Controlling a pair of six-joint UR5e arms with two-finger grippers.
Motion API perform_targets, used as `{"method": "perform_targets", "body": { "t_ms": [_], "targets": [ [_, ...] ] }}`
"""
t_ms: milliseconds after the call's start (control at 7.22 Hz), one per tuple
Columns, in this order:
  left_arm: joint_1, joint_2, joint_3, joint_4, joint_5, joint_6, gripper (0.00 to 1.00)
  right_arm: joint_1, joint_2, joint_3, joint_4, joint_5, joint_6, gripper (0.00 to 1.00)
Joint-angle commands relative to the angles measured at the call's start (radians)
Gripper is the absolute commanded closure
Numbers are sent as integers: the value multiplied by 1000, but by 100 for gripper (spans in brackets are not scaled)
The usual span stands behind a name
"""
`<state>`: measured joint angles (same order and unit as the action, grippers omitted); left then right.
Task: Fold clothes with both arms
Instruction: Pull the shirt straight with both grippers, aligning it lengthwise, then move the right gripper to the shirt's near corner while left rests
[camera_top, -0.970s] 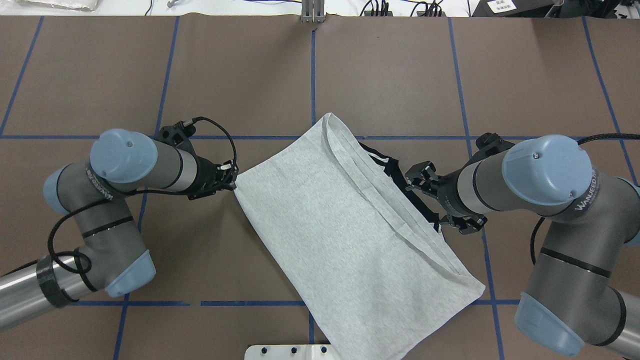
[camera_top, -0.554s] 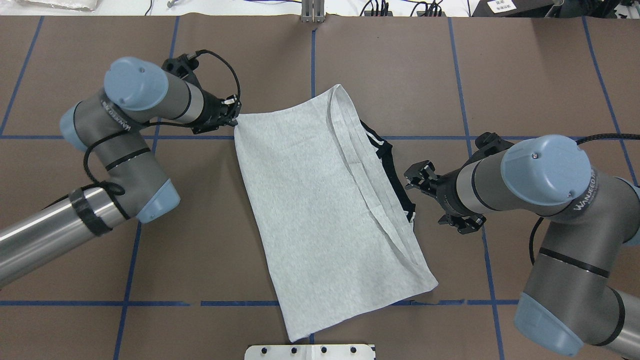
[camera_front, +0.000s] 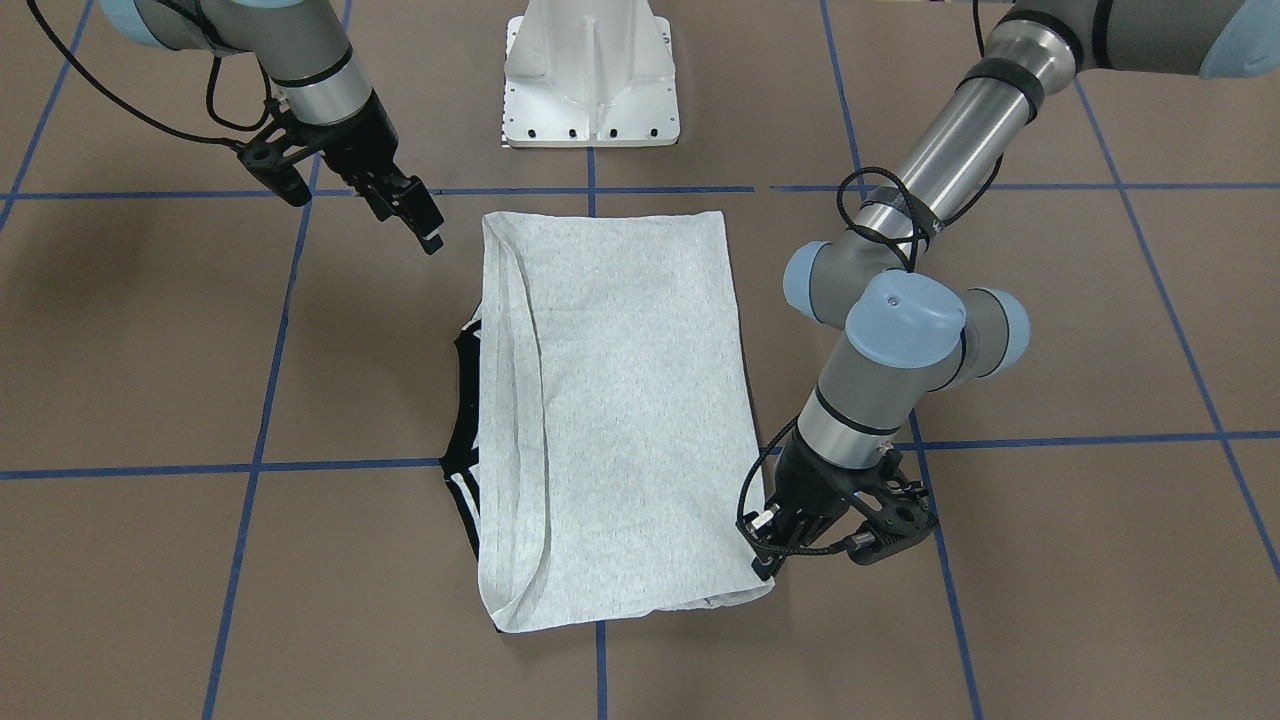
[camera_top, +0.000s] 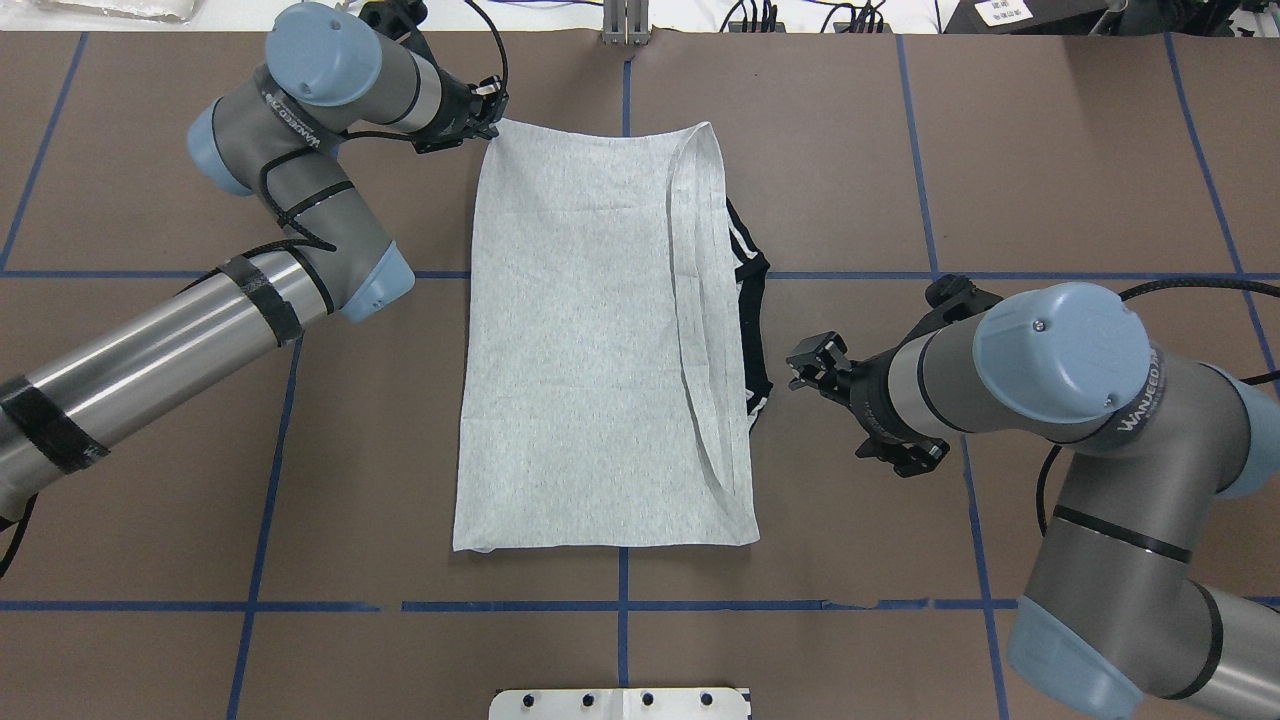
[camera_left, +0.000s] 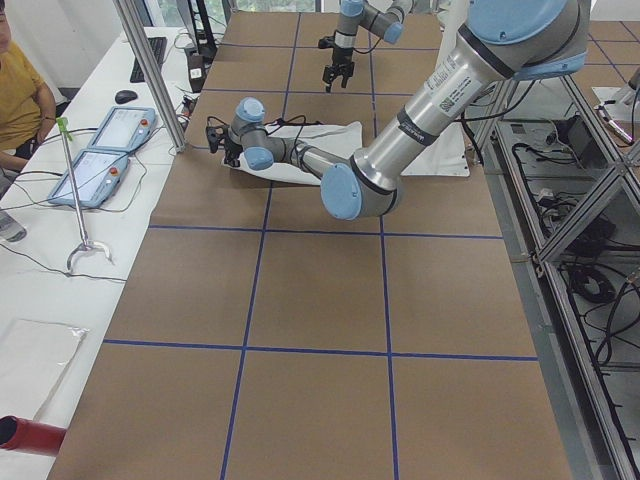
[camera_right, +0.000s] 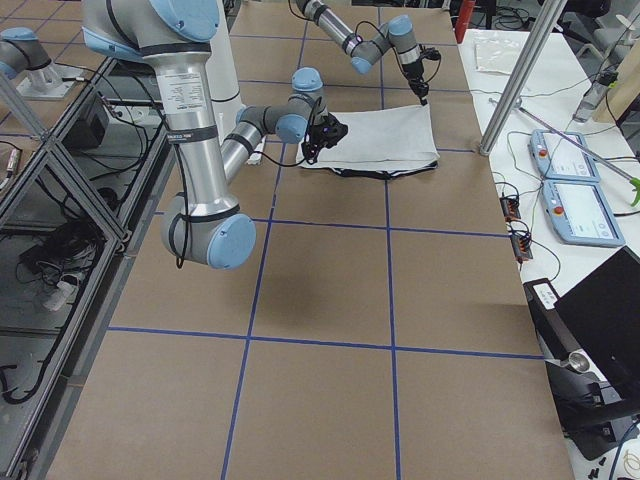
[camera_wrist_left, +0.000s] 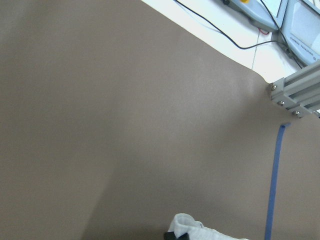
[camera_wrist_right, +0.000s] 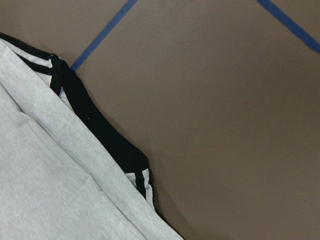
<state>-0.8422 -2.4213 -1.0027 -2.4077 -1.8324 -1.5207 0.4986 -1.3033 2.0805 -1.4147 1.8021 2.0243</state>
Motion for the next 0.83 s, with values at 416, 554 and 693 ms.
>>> {"method": "perform_targets", "body": {
  "t_ms": [416, 554, 693],
  "targets": [
    [-12, 86, -129, -13, -10, 7, 32, -153, 90, -88, -1, -162, 26, 0],
    [-12, 117, -160, -13, -19, 10, 32, -166, 105, -102, -3, -161, 84, 0],
    [-15, 154, -203, -14, -87, 11, 32, -184, 130, -120, -19, -173, 112, 0]
  ]
}}
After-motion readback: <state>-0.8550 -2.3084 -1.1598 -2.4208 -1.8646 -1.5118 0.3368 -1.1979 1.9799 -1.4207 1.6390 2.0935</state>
